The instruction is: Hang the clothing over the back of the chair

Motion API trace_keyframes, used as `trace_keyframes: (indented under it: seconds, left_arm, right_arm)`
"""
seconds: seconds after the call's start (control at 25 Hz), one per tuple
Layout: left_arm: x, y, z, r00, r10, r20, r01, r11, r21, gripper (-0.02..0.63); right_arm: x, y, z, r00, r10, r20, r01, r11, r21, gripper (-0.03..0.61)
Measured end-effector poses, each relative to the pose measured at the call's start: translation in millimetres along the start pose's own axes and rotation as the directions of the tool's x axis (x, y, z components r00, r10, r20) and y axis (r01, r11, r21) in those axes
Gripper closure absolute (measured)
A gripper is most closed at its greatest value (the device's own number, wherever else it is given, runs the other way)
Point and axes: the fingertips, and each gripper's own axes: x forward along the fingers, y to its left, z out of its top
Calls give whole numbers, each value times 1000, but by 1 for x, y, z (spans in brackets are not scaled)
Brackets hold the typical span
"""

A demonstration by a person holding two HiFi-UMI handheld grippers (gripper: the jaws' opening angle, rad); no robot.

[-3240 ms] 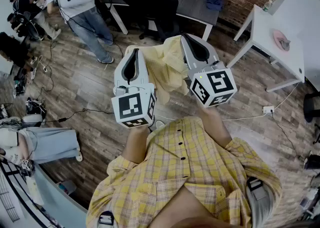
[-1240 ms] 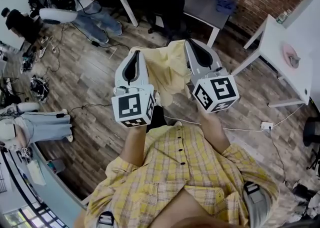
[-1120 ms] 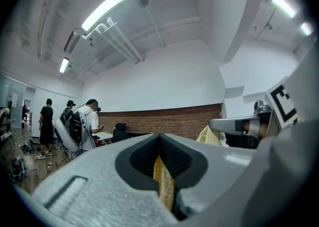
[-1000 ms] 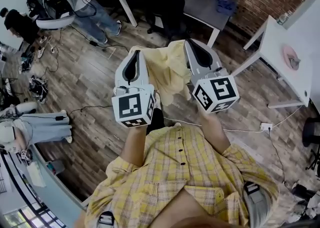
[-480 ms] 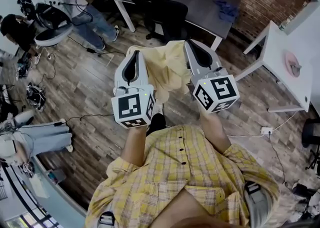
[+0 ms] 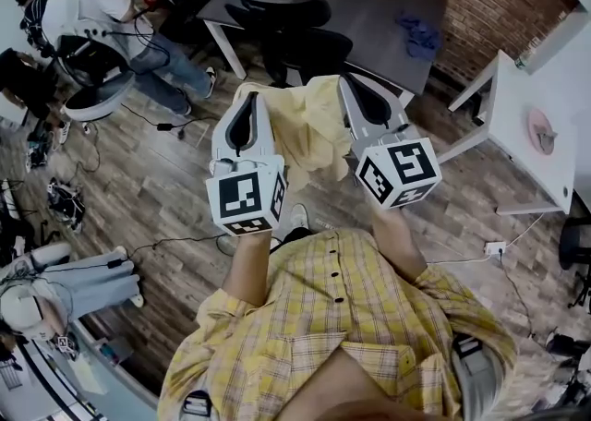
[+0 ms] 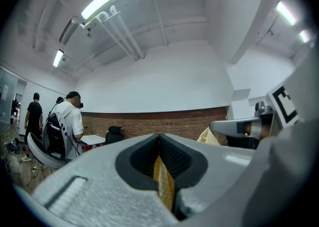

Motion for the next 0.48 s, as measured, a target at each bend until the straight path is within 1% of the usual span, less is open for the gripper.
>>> trace_keyframes:
  seconds: [0.2,0.48]
  left_arm:
    - [40,19,5,999,-35,4,35,999,2,607]
    - [88,54,4,997,-83,-1,83,997,-5,607]
  right_arm:
    - [37,-18,4,999,-45,4,45,999,-8,568]
    - [88,-25,1,995,-97,0,97,995,-15,568]
